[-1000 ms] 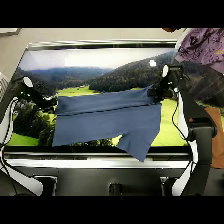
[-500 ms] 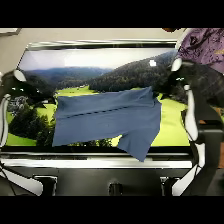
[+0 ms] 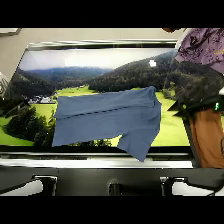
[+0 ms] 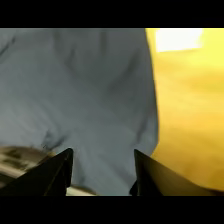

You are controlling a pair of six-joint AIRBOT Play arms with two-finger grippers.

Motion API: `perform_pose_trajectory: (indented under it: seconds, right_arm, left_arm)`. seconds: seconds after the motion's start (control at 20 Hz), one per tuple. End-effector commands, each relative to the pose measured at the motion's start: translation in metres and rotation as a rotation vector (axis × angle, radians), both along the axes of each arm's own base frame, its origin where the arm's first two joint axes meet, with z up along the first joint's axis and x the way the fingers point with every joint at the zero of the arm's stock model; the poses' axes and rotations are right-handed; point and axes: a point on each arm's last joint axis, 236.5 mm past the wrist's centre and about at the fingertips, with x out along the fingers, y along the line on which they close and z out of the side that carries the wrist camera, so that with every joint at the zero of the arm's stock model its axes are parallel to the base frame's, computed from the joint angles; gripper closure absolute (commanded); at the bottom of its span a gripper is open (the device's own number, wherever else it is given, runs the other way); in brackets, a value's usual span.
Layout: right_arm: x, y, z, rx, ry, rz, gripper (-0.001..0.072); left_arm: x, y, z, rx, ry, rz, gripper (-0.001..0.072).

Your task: Fold the clothes and pants, and hang the long-sleeved shirts on hangers.

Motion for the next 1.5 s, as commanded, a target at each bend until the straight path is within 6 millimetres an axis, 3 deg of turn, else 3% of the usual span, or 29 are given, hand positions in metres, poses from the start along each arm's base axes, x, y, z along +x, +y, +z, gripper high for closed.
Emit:
perform_pose_trajectory:
  seconds: [0.0, 0.15, 0.25, 0.4, 0.7, 0.8, 0.9, 0.95, 1.05, 1.1, 1.15, 1.3, 1.45]
  right_arm:
    - [-0.059, 0.039, -0.039, 0.125, 0.04, -0.048, 0.0251]
    - [-0.097, 0.056, -0.068, 0.159, 0.114, -0.038, 0.0255]
    - [-0.107, 0.06, -0.081, 0.156, 0.13, -0.042, 0.0256]
    - [-0.109, 0.062, -0.088, 0.156, 0.136, -0.072, 0.0294]
    - [-0.111, 0.069, -0.099, 0.175, 0.141, -0.139, 0.029]
    - [-0.105, 0.075, -0.101, 0.173, 0.116, -0.144, 0.029]
    - [-0.107, 0.095, -0.108, 0.129, 0.112, -0.068, 0.0291]
    - [-0.113, 0.1, -0.115, 0.086, 0.144, -0.051, 0.0313]
    - [-0.121, 0.106, -0.12, 0.054, 0.169, -0.016, 0.0554]
    - [-0.121, 0.107, -0.117, 0.061, 0.17, -0.014, 0.0657]
    - [-0.119, 0.106, -0.113, 0.068, 0.166, -0.014, 0.0685]
    - [-0.107, 0.101, -0.091, 0.078, 0.109, -0.024, 0.0685]
    - [-0.095, 0.098, -0.068, 0.061, 0.038, -0.043, 0.0685]
  left_arm:
    - [-0.031, -0.009, -0.016, -0.036, 0.009, 0.042, 0.0064]
    - [-0.039, -0.017, -0.029, -0.054, 0.049, 0.033, 0.0064]
    - [-0.038, -0.019, -0.031, -0.057, 0.052, 0.032, 0.0064]
    - [-0.038, -0.019, -0.031, -0.057, 0.053, 0.031, 0.0064]
    - [-0.038, -0.019, -0.031, -0.056, 0.053, 0.03, 0.0064]
    - [-0.038, -0.019, -0.031, -0.056, 0.053, 0.03, 0.0064]
    - [-0.038, -0.019, -0.031, -0.056, 0.053, 0.03, 0.0064]
    - [-0.039, -0.02, -0.031, -0.057, 0.054, 0.029, 0.0064]
    - [-0.047, -0.024, -0.03, -0.074, 0.088, 0.02, 0.0075]
    - [-0.048, -0.023, -0.03, -0.075, 0.09, 0.022, 0.0124]
    - [-0.05, -0.023, -0.031, -0.071, 0.087, 0.008, 0.0166]
    - [-0.07, -0.021, -0.045, -0.117, 0.072, 0.046, 0.0179]
    - [-0.092, -0.059, -0.07, -0.337, 0.046, 0.053, 0.0176]
